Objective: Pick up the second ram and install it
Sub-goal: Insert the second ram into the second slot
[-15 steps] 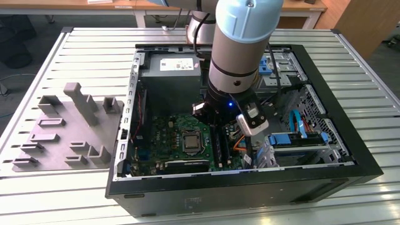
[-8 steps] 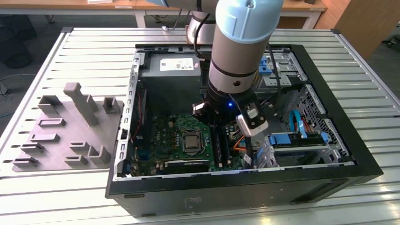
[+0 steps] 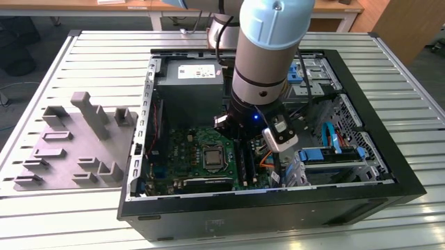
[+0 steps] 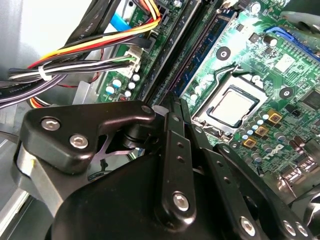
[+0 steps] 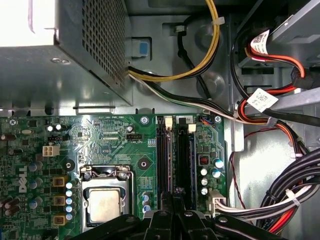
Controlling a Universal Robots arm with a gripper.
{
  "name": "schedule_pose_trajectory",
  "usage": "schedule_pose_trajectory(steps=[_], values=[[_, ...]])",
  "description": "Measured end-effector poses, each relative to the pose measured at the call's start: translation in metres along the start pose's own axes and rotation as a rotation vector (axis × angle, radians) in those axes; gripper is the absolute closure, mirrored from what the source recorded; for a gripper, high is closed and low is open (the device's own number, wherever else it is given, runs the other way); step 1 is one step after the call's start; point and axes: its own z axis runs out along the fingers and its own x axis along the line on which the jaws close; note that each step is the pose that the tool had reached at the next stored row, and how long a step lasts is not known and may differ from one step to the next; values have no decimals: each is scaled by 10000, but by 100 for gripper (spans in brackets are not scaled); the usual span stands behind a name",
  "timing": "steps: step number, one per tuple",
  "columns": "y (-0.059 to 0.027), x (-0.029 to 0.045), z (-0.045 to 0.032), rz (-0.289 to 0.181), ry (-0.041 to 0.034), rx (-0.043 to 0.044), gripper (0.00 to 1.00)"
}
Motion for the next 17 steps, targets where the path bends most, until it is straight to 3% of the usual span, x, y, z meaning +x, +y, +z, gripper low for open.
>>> schedule_pose_trajectory(steps=[11, 17], values=[[0, 0, 8, 1, 0, 1, 88], [1, 0, -9, 1, -3, 64, 88]])
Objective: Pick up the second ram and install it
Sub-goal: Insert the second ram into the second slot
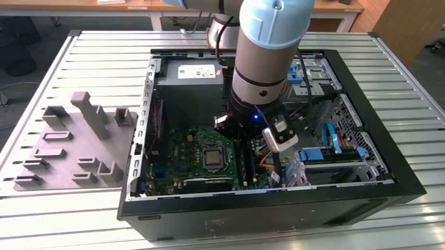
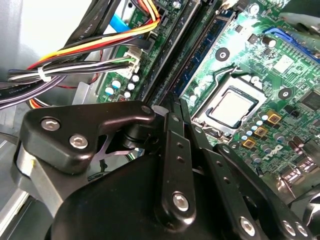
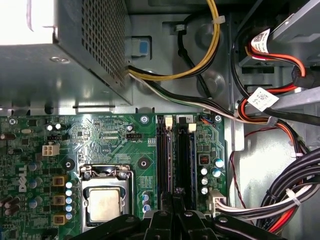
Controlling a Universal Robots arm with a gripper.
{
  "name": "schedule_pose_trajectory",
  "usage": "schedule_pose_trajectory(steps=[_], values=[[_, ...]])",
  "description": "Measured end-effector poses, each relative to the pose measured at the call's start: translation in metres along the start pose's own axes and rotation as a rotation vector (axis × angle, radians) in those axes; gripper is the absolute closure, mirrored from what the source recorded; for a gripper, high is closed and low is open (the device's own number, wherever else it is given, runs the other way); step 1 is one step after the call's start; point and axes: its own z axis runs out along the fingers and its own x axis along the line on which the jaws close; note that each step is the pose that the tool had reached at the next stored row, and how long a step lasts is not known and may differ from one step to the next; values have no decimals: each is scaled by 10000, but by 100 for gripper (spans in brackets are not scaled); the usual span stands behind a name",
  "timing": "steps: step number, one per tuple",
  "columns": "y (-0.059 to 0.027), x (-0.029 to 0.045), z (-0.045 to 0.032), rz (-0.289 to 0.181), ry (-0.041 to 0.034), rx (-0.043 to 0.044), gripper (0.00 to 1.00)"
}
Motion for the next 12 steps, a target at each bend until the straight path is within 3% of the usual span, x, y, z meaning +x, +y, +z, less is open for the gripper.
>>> schedule_pose_trajectory(steps=[4, 12], values=[[0, 0, -7, 0, -2, 44, 88], [0, 0, 2, 0, -2, 48, 88]])
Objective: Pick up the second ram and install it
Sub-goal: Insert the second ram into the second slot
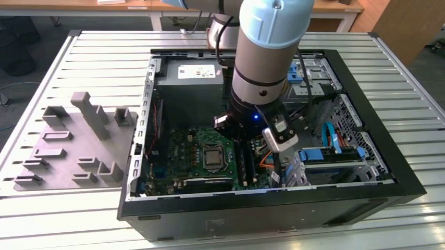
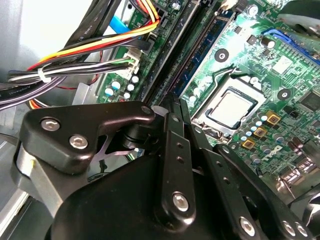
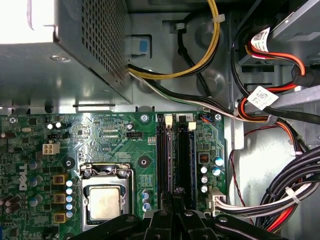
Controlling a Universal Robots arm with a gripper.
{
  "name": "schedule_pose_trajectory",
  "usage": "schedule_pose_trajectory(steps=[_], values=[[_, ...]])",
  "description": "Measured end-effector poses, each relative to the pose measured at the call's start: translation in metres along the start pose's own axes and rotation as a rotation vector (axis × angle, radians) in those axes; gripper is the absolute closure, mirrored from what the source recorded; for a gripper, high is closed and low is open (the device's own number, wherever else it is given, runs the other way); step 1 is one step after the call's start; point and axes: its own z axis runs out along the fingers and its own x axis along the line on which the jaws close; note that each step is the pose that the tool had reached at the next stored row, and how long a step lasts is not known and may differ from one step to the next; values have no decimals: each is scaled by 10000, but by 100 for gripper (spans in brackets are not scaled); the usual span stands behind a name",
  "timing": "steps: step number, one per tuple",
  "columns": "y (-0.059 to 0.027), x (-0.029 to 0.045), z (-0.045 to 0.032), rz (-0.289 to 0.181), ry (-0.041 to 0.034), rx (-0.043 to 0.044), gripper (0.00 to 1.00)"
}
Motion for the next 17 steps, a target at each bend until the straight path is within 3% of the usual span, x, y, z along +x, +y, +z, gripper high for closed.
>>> schedule_pose_trajectory(steps=[17], values=[[-1, -3, 9, 105, -4, 0, 88]])
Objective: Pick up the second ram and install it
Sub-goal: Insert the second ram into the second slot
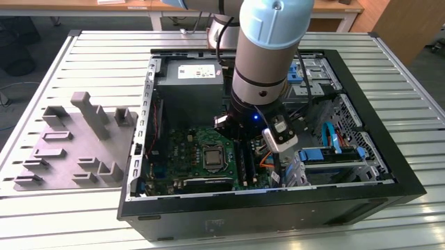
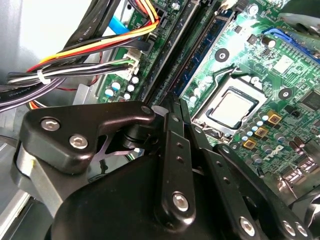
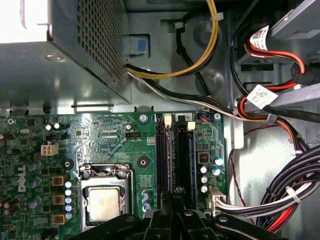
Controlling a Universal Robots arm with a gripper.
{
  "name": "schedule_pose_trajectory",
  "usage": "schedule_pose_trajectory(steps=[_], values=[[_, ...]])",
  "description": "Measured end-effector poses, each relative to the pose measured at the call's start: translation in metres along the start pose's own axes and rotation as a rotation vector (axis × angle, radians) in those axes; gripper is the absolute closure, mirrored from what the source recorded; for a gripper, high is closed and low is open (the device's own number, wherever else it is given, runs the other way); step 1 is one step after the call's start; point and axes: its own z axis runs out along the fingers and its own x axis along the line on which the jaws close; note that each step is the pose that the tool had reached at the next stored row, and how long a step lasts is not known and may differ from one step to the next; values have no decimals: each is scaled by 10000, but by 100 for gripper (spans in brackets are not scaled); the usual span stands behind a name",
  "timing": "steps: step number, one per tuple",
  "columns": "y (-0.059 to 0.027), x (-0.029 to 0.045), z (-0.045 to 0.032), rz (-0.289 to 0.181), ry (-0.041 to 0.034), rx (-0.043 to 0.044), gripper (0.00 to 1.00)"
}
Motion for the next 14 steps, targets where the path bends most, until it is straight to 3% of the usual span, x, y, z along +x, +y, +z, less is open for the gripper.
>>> schedule_pose_trajectory(steps=[14], values=[[-1, -3, 4, 270, -13, -2, 88]])
